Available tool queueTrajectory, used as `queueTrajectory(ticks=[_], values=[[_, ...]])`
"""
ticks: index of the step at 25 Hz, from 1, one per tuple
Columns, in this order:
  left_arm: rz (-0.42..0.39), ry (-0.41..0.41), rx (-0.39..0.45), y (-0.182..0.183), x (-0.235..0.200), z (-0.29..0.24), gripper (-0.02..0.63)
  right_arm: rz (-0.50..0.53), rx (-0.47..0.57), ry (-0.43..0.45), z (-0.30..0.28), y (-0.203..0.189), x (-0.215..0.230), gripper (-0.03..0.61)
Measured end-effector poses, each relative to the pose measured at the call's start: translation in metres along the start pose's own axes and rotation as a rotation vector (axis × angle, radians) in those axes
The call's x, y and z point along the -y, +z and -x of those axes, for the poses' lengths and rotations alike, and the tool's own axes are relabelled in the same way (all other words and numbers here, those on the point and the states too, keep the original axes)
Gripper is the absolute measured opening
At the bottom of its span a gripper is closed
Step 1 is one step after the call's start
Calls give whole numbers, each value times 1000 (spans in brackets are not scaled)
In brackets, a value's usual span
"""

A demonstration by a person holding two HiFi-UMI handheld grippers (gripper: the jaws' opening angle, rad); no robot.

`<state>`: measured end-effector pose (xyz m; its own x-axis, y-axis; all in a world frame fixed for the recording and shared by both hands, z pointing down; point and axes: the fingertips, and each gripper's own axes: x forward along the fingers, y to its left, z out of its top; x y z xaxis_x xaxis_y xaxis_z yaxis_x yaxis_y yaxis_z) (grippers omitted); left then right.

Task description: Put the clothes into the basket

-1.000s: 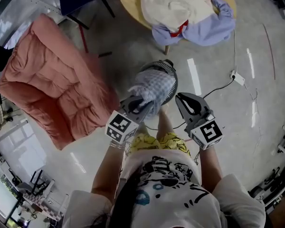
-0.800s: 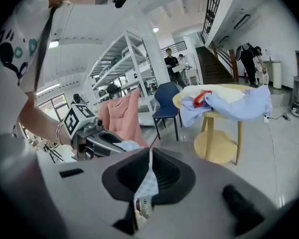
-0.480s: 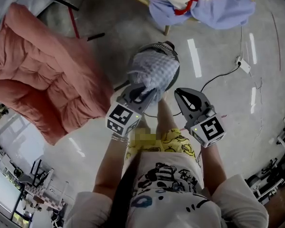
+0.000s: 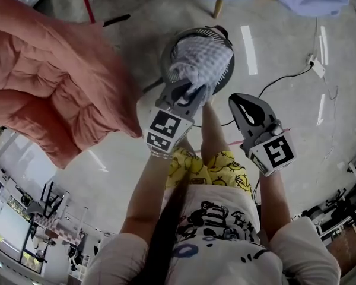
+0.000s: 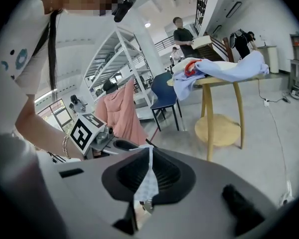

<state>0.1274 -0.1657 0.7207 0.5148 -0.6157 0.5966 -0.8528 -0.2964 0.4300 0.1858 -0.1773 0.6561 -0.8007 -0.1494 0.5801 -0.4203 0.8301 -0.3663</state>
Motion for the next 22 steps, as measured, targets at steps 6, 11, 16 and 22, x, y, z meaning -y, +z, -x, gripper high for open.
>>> queueTrajectory(ticks=[6,11,16,22], values=[[-49,27,-18,-10,-1,-8,253,-17,11,0,-4,-3,2,38],[-60,12,-14,-9,3,1,253,-26,12,-11,-3,-5,2,40],[-71,-22,12,5,14,24,96,-12,28,-16,4,5,-6,40],[-73,-93,95,36,33,51,21,11,47,-20,14,18,-17,40]])
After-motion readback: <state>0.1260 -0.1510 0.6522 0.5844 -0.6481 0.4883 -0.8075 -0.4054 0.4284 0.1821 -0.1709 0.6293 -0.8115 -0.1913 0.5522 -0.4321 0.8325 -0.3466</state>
